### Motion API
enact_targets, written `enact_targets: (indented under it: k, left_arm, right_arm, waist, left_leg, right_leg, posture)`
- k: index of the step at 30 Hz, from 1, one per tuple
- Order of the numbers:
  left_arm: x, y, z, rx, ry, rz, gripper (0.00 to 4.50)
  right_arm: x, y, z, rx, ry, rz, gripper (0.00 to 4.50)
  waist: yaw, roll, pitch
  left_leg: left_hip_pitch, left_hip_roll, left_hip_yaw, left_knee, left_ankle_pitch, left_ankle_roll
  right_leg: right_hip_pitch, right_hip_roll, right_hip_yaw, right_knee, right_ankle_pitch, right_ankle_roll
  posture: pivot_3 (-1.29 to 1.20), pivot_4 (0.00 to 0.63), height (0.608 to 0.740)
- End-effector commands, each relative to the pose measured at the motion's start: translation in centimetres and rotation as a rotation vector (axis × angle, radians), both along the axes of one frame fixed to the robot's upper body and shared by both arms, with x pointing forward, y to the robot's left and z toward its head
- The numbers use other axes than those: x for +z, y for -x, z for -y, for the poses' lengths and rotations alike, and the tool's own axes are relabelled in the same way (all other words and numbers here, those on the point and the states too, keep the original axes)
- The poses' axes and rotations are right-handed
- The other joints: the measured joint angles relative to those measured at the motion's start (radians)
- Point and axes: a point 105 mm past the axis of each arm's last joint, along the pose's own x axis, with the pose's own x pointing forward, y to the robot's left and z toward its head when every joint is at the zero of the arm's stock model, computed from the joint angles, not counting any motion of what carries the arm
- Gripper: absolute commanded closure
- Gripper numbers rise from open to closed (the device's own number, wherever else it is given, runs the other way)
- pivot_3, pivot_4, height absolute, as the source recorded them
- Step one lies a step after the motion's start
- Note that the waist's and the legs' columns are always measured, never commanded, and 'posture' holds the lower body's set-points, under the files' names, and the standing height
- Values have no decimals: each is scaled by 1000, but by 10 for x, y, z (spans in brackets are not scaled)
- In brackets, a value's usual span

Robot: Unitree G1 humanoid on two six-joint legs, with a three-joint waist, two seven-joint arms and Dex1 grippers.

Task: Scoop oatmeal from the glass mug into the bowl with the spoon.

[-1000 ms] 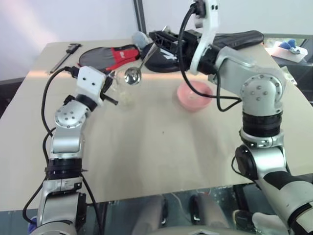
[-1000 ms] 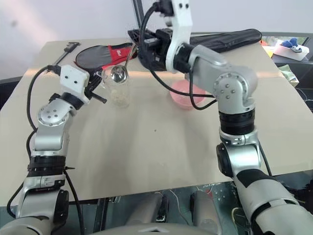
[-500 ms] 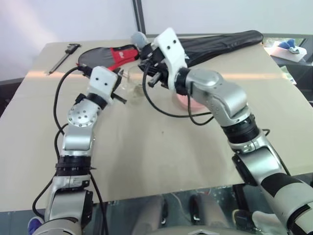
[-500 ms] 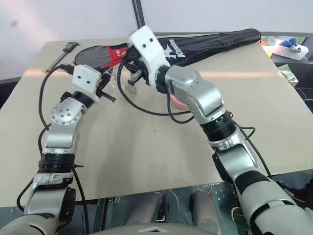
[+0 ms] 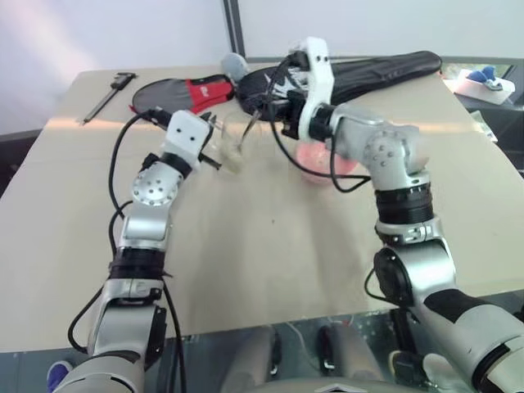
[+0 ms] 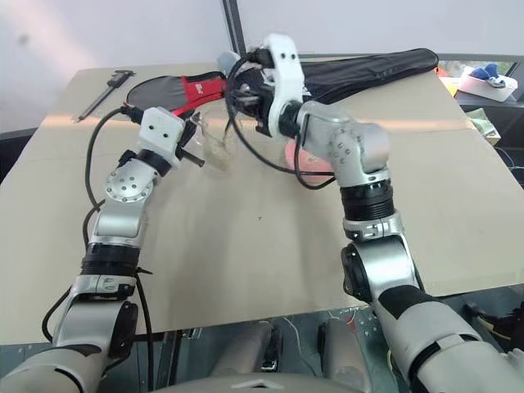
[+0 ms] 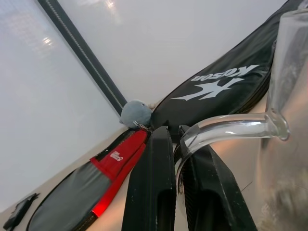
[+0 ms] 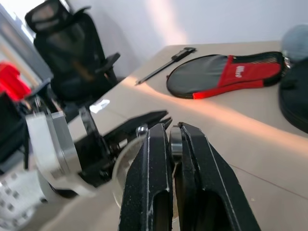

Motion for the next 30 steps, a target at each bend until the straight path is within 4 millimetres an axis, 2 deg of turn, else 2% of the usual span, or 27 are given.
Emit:
enact_targets:
  k: [1, 8, 16, 26, 30]
  left_arm:
    - [24, -2, 6, -10, 5, 95, 4406]
    - [22, -9, 11, -23, 7, 89, 4406]
    - [22, -10, 15, -38, 12, 85, 4406]
    - [18, -8, 12, -35, 11, 72, 4406]
    - [18, -9, 12, -32, 12, 68, 4406]
  right_arm:
    - [23, 4, 3, 24, -69, 0, 4500]
    - [27, -6, 16, -62, -73, 15, 4500]
    - [24, -6, 15, -97, -9, 95, 4500]
    - [23, -7, 15, -88, -22, 80, 4500]
    - [22, -7, 15, -68, -57, 16, 4500]
  waist:
    - [-2, 0, 0]
    - [-15, 0, 0]
    - [-23, 0, 0]
    - [-22, 0, 0]
    - [-22, 0, 0]
  left_leg:
    - [0, 0, 0, 0, 0, 0]
    - [0, 0, 0, 0, 0, 0]
    - [0, 0, 1, 0, 0, 0]
    - [0, 0, 2, 1, 0, 0]
    - [-1, 0, 2, 1, 0, 0]
  right_leg:
    - [0, 0, 0, 0, 0, 0]
    - [0, 0, 0, 1, 0, 0]
    - [-2, 0, 1, 4, 0, 0]
    - [-3, -1, 1, 4, 0, 0]
    - [-4, -1, 1, 5, 0, 0]
  posture:
    - [0, 150, 740]
    - [0, 150, 740]
    - [0, 150, 740]
    - [0, 150, 740]
    - [0, 150, 740]
